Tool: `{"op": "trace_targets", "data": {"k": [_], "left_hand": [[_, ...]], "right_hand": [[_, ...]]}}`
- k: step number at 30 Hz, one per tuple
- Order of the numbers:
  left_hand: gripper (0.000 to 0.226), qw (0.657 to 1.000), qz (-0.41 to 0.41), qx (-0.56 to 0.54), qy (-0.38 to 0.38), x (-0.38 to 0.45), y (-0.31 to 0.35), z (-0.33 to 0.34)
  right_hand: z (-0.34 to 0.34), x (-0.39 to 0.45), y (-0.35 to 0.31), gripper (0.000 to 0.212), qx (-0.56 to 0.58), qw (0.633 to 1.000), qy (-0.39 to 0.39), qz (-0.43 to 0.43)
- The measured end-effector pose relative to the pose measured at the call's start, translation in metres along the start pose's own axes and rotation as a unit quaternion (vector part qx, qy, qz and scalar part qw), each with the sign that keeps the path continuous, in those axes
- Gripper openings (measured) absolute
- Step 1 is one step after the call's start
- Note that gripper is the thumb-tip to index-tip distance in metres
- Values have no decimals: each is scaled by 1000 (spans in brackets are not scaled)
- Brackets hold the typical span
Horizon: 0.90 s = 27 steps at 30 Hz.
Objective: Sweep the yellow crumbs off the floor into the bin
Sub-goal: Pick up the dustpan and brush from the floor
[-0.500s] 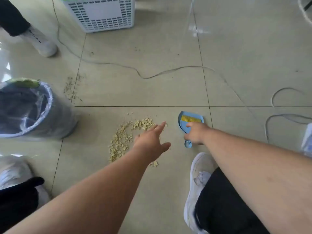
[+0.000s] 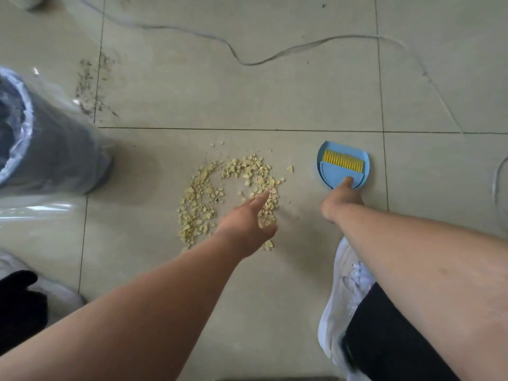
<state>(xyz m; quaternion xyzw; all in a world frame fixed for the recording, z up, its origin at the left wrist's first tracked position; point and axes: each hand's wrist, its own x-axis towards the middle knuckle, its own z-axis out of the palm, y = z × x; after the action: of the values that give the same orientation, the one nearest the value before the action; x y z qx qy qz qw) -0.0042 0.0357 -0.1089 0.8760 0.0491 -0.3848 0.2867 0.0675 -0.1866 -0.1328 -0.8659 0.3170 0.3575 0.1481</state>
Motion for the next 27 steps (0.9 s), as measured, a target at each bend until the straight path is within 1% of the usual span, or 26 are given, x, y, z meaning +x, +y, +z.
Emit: {"op": "trace_targets", "data": {"k": [2,3,4,5,6,8,9,10,11,13,14,16,17,19,21,23,24,25,27], "left_hand": [[90,1000,-4,-27,-1,-1,-3,-2],[88,998,-15,-64,0,-1,-3,-1],[84,992,-37,-124,-2,-2,-4,0],[80,976,-69,-207,-12,-4,-3,-1],[77,949,-106,-296,-26,-7,-1,-3],[63,885,-152,-436,-57,-13,1,-8],[51,865,-156,-473,-64,-20,4,-12],[40,853,-154,-495,-64,-26,6,-15],[39,841,-150,-516,-60,-32,6,-17],[58,812,-135,-565,-52,-45,5,-21],[60,797,-123,-590,-47,-53,5,-26],[36,770,-93,-630,-34,-71,5,-36],[29,763,-81,-641,-24,-82,4,-41],[31,758,-76,-647,13,-104,-3,-51],[33,762,-85,-640,53,-124,-16,-59],[32,764,-93,-633,80,-143,-30,-66],[31,766,-95,-630,92,-150,-36,-69],[31,766,-97,-627,103,-156,-41,-71],[30,765,-104,-624,122,-165,-48,-72]], "right_hand": [[4,3,-2,90,14,1000,2,-4],[4,2,-4,90,41,999,-8,4],[3,0,-8,87,93,995,-24,13],[1,-6,-13,80,154,986,-50,26],[0,-10,-17,77,207,975,-75,30],[-3,-22,-25,86,247,964,-101,9],[-5,-33,-30,90,253,961,-111,-7],[-6,-46,-34,92,255,959,-125,-25],[-7,-61,-39,94,243,959,-141,-44],[-4,-93,-46,99,200,958,-178,-99],[-1,-111,-49,101,178,957,-186,-134],[10,-147,-53,101,127,951,-189,-208],[16,-162,-53,100,111,945,-191,-240],[23,-187,-54,98,124,930,-210,-273],[24,-206,-57,93,142,912,-244,-297],[17,-221,-63,82,105,899,-252,-343],[13,-228,-66,78,59,893,-240,-377],[10,-232,-68,79,0,884,-212,-416],[8,-238,-68,88,-110,853,-131,-493]]}}
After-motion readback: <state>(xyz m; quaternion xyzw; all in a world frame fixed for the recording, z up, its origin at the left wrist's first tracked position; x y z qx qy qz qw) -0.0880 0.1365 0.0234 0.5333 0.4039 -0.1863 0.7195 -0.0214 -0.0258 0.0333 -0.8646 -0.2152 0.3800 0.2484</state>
